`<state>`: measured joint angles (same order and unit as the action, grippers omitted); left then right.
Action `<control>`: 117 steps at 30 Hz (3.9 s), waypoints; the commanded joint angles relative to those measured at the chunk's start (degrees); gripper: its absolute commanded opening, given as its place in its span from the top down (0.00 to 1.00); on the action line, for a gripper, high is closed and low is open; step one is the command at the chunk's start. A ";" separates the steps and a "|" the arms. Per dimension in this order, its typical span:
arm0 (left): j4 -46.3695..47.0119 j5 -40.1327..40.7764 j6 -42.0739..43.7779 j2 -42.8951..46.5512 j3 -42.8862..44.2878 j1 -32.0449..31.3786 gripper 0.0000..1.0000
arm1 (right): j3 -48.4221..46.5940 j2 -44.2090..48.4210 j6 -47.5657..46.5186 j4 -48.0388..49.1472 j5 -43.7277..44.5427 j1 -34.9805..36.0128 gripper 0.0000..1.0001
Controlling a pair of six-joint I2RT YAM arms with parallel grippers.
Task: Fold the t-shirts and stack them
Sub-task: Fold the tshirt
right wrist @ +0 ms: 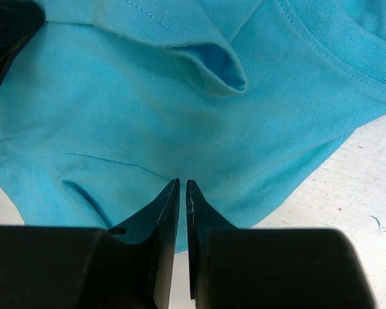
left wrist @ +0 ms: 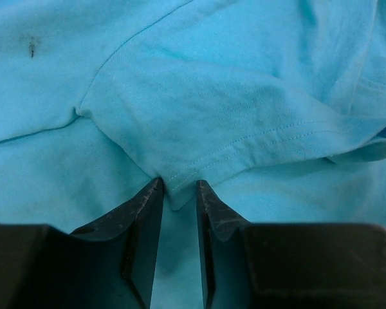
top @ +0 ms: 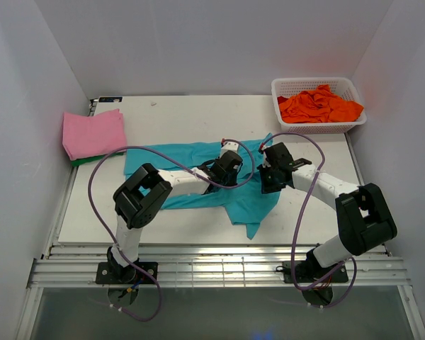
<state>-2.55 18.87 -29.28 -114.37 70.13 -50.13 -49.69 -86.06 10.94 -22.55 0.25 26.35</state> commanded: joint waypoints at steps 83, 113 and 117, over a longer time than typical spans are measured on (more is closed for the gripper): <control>-16.53 22.62 -19.86 56.95 -41.46 7.49 0.22 | 15.95 26.13 18.41 3.48 7.29 23.55 0.68; -28.30 24.28 -26.10 65.85 -41.74 15.24 0.21 | 11.64 16.54 42.84 -14.02 25.15 42.99 0.69; -28.30 24.19 -25.57 66.29 -41.21 15.24 0.21 | 11.29 16.11 43.82 -13.93 27.60 43.79 0.69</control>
<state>-30.06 41.91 -54.50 -49.32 26.70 -35.31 -36.45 -69.45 51.79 -35.29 24.01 69.49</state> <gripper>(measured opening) 0.783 0.311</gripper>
